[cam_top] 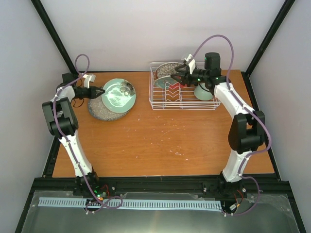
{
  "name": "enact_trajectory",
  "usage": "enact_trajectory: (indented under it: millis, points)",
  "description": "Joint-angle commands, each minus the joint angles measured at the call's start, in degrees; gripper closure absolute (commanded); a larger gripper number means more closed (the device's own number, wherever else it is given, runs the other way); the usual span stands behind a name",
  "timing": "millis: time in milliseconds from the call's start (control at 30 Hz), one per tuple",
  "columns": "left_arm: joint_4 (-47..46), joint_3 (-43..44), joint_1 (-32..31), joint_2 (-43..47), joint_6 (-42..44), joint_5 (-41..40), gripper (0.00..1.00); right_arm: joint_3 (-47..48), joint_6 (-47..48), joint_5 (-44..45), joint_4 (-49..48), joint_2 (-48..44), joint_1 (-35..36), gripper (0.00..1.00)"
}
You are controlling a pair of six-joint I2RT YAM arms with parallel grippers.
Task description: Load the mixed dishes into the dish rack
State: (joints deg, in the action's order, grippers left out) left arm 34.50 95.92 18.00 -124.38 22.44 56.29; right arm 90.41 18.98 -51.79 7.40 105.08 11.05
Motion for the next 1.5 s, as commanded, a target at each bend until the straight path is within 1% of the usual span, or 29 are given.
enact_trajectory:
  millis: [0, 100, 300, 367, 500, 733, 867, 1000, 1167, 1367, 1467]
  points:
    - [-5.1, 0.0, -0.2, 6.1, -0.5, 11.7, 0.99, 6.3, 7.3, -1.6, 9.0, 3.6, 5.1, 0.49]
    - [-5.4, -0.6, -0.1, 7.2, 0.7, 15.5, 1.0, 10.3, 10.5, -1.2, 15.0, 7.3, 8.1, 0.49]
    - [-2.0, 0.9, 0.6, 7.7, 4.8, 19.8, 0.99, 12.6, 9.3, -4.2, 14.7, 11.1, 11.2, 0.5]
    - [1.3, 2.3, 0.7, 6.8, 7.5, 21.5, 0.99, 14.9, 9.8, -4.9, 16.6, 12.9, 12.2, 0.49]
    - [4.3, 3.5, 1.2, 5.2, 10.6, 25.7, 0.99, 21.9, 10.8, -6.4, 22.0, 17.4, 13.9, 0.49]
    - [9.0, 5.3, 1.3, 4.4, 14.6, 29.4, 0.99, 26.5, 8.7, -8.1, 22.3, 21.5, 15.8, 0.49]
    - [9.5, 5.4, 1.3, 4.9, 15.1, 31.7, 0.99, 30.1, 8.0, -9.8, 24.1, 23.7, 16.7, 0.48]
    - [9.7, 5.4, 1.3, 5.1, 15.0, 32.5, 0.99, 31.5, 7.5, -9.6, 24.1, 24.9, 17.6, 0.48]
    - [9.5, 4.5, 1.3, 5.7, 14.8, 33.4, 0.99, 32.9, 5.1, -10.8, 22.5, 26.4, 18.2, 0.48]
    - [6.7, 2.3, 1.3, 6.9, 12.8, 33.7, 0.99, 34.4, 1.5, -11.4, 20.0, 28.3, 19.2, 0.48]
    - [5.9, 1.5, 1.3, 7.4, 12.1, 33.9, 0.99, 37.2, -0.4, -11.5, 18.8, 29.3, 19.9, 0.49]
